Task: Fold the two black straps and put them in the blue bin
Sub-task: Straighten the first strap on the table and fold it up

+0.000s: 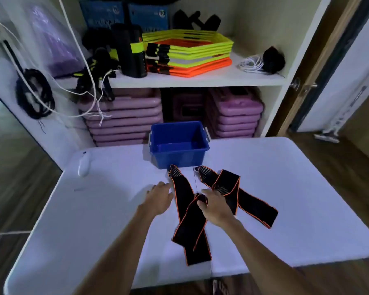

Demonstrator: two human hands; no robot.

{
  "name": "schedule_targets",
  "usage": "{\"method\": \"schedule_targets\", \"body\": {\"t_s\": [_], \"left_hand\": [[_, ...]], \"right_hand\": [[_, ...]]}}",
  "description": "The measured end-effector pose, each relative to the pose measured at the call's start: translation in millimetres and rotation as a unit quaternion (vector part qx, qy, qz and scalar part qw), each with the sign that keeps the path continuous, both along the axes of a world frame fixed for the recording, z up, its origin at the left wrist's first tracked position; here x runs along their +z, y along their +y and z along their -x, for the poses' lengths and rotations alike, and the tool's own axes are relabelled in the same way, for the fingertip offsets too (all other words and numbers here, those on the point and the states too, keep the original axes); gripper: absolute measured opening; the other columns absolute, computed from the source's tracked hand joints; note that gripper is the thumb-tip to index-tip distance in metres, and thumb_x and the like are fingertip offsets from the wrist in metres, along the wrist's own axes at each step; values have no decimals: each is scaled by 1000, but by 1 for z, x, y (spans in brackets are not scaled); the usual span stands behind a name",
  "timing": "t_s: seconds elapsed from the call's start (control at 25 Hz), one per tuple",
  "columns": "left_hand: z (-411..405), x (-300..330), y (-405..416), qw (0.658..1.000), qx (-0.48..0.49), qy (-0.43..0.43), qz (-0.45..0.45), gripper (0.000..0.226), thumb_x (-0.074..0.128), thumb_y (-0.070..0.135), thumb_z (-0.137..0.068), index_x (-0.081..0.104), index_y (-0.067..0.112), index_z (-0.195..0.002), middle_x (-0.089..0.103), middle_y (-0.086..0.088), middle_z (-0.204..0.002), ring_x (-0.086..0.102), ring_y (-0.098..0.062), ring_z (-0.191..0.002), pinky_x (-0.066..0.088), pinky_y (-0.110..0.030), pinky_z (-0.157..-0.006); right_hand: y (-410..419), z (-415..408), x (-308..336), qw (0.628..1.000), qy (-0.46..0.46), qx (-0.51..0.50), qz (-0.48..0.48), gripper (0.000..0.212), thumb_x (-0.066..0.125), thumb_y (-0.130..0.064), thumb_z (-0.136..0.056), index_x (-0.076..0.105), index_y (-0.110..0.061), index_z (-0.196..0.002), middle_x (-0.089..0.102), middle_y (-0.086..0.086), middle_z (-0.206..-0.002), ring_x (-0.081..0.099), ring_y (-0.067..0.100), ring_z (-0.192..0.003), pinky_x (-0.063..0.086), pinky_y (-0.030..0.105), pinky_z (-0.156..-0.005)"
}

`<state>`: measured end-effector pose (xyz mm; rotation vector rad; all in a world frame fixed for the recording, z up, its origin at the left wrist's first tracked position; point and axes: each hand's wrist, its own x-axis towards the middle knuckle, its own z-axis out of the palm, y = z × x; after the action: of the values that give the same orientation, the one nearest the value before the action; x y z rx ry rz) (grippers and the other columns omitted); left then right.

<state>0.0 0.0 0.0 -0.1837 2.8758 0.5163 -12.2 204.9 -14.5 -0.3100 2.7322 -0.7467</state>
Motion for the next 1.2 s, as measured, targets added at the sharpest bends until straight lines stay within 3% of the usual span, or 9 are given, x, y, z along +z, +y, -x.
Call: {"method": "schedule_targets", "body": {"t_s": [0.16,0.24,0.36,0.44,0.6,0.76,0.96,1.2], "left_hand": [[19,-21,18,998,-47,-12,27,40,39,21,-98,44,13,-137,40,-12,-145,41,-35,-129,38,-49,-104],[36,-31,27,994,-91,-13,52,44,39,16,-97,39,14,-141,27,-9,-155,29,-31,-139,33,-48,-108],[56,-46,27,985,-145,-39,87,50,39,13,-97,31,15,-146,10,-9,-161,12,-27,-148,24,-47,-114],[61,-60,19,981,-150,-81,91,52,37,16,-98,25,17,-149,4,-9,-162,6,-27,-149,19,-48,-117],[35,-86,-4,992,-42,-107,46,55,36,33,-99,18,29,-151,0,-2,-163,7,-26,-149,16,-54,-115],[-15,-100,-28,989,135,-46,38,53,32,42,-99,16,36,-150,4,3,-163,4,-28,-149,10,-55,-118],[-47,-102,-59,960,275,-43,26,57,34,47,-98,16,33,-151,5,1,-163,0,-31,-149,5,-55,-118],[-41,-101,-67,938,345,-12,25,59,41,38,-97,23,19,-150,9,-12,-161,5,-32,-149,14,-54,-118]], "right_hand": [[2,-31,-16,985,59,77,-142,60,55,-46,-93,34,-23,-144,39,9,-141,37,33,-127,41,44,-97],[6,-48,-30,981,62,94,-159,65,62,-50,-87,37,-22,-141,43,10,-134,44,33,-118,45,43,-90],[20,-60,-53,963,65,153,-212,75,81,-58,-65,49,-21,-122,56,12,-113,59,32,-91,53,42,-67],[29,-56,-66,957,65,184,-213,73,80,-60,-65,51,-21,-119,58,11,-112,60,31,-89,54,42,-65],[42,-34,-76,946,74,271,-161,63,67,-57,-79,49,-23,-130,53,4,-124,53,29,-108,50,42,-80],[36,-2,-76,925,99,342,-134,59,69,-40,-77,54,-22,-132,57,2,-120,57,28,-106,51,39,-71],[-5,34,-74,911,122,377,-117,60,84,-22,-69,63,-22,-125,60,2,-103,60,29,-91,53,40,-61],[-27,41,-76,915,120,374,-87,78,81,-7,-66,51,-21,-137,55,8,-115,55,32,-95,51,42,-69]]}}
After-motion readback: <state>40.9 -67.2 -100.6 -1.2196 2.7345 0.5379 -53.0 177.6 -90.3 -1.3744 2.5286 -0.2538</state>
